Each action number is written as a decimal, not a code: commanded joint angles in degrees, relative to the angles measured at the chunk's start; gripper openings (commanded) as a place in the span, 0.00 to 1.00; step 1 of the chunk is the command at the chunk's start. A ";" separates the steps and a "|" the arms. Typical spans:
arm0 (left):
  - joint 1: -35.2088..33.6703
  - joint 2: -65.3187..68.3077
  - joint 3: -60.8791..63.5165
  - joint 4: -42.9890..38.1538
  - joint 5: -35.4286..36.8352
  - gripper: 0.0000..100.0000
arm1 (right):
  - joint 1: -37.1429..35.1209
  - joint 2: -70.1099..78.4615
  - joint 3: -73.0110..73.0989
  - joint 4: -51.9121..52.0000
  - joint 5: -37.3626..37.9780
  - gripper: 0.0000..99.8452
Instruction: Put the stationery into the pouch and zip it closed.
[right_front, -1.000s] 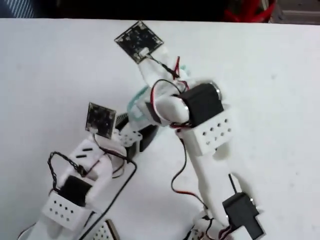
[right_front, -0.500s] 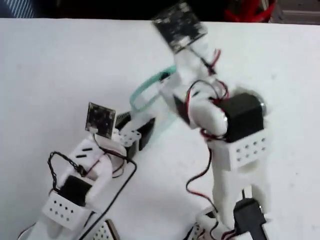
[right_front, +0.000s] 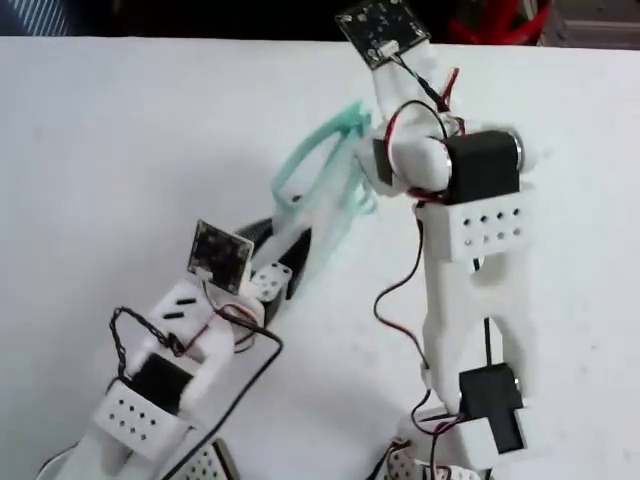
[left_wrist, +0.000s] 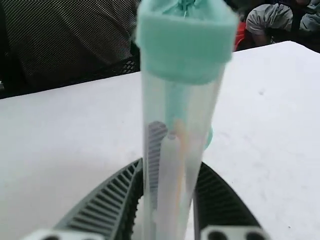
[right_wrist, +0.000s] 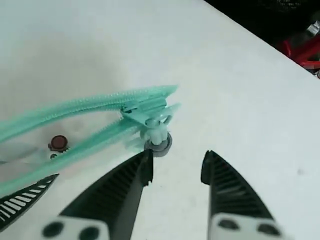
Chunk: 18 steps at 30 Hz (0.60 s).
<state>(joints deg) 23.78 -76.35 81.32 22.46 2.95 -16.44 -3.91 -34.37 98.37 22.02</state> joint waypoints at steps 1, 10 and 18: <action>0.84 -0.92 -0.70 -1.93 -0.53 0.12 | -1.27 -0.13 0.09 0.13 0.62 0.16; 0.84 -0.92 -0.70 -1.93 -0.62 0.12 | -3.65 0.04 4.40 -4.79 0.88 0.27; 0.84 -0.92 -0.70 -1.93 -0.62 0.12 | -3.65 2.68 9.93 -14.11 1.05 0.17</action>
<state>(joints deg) 23.78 -76.35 81.32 22.46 2.77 -19.78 -1.10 -25.93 88.44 22.37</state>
